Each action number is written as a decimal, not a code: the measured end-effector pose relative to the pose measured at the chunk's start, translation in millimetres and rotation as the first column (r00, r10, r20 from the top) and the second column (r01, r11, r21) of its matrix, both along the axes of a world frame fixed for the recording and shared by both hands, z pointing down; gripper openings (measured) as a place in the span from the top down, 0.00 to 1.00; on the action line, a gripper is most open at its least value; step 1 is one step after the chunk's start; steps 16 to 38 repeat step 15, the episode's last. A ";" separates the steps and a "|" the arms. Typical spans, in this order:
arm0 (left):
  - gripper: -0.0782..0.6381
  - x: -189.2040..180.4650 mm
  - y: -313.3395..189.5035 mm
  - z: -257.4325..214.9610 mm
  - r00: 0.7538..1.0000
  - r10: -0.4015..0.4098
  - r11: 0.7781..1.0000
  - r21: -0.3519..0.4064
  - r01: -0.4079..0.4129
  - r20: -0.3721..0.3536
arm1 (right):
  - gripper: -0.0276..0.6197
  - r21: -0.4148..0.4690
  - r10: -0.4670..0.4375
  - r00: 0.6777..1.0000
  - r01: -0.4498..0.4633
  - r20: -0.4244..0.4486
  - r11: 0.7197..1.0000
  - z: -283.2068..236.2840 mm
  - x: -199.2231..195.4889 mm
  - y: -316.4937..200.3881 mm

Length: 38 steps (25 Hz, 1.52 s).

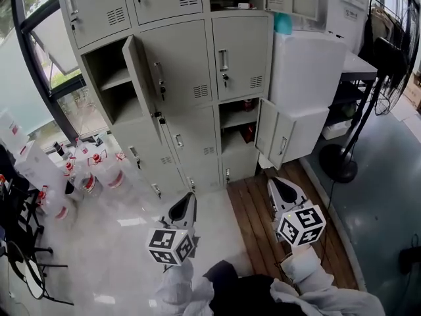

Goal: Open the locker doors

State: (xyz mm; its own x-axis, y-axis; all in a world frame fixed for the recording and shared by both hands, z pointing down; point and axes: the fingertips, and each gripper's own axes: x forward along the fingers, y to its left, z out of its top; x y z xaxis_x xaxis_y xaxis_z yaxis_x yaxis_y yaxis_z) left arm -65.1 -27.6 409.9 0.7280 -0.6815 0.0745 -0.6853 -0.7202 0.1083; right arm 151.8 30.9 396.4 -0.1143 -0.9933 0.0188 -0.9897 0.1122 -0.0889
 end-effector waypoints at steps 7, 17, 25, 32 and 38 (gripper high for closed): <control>0.88 -5.7 16.9 5.9 1.000 -0.019 1.000 -0.014 0.019 0.013 | 0.96 -0.015 -0.020 0.999 0.020 0.026 1.000 8.0 -3.4 12.4; 0.88 -3.1 25.0 3.7 1.000 -0.011 1.000 0.007 0.010 0.021 | 0.96 -0.012 -0.021 0.999 0.021 0.024 1.000 9.5 -5.7 19.7; 0.88 -3.1 25.0 3.7 1.000 -0.011 1.000 0.007 0.010 0.021 | 0.96 -0.012 -0.021 0.999 0.021 0.024 1.000 9.5 -5.7 19.7; 0.88 -3.1 25.0 3.7 1.000 -0.011 1.000 0.007 0.010 0.021 | 0.96 -0.012 -0.021 0.999 0.021 0.024 1.000 9.5 -5.7 19.7; 0.88 -3.1 25.0 3.7 1.000 -0.011 1.000 0.007 0.010 0.021 | 0.96 -0.012 -0.021 0.999 0.021 0.024 1.000 9.5 -5.7 19.7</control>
